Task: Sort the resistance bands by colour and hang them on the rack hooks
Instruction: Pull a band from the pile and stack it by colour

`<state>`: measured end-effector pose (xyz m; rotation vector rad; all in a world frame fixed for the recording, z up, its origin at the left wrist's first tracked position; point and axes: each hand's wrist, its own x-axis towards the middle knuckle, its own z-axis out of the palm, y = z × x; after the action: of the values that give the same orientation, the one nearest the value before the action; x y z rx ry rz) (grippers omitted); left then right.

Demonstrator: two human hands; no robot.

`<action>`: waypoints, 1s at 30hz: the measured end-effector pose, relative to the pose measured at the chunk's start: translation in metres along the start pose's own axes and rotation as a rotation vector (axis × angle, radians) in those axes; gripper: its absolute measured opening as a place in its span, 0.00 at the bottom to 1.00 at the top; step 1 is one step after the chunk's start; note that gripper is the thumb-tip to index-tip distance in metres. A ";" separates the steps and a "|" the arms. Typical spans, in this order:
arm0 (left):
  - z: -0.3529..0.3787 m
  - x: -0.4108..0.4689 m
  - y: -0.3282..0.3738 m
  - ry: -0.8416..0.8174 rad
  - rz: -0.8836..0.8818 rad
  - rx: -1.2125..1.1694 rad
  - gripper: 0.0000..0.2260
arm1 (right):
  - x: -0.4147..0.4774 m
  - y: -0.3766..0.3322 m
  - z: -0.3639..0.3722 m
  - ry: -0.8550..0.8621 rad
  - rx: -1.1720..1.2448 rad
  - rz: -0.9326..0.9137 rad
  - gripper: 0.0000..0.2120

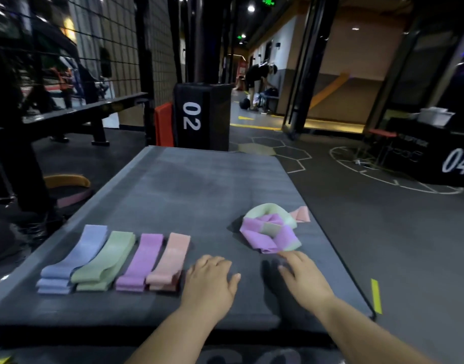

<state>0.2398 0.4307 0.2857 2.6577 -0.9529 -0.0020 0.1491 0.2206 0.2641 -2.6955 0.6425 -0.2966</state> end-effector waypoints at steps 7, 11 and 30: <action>0.023 0.012 0.038 -0.057 0.055 -0.026 0.18 | 0.010 0.022 -0.007 0.123 0.291 0.277 0.18; 0.028 0.023 0.042 -0.026 0.025 -0.054 0.16 | 0.027 0.031 -0.009 0.162 0.302 0.301 0.21; 0.043 0.137 0.053 -0.161 -0.002 0.153 0.20 | 0.066 0.029 -0.007 0.269 0.499 0.374 0.06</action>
<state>0.3087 0.2947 0.2746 2.8337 -1.0391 -0.1520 0.1933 0.1637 0.2671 -2.0321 0.9816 -0.6294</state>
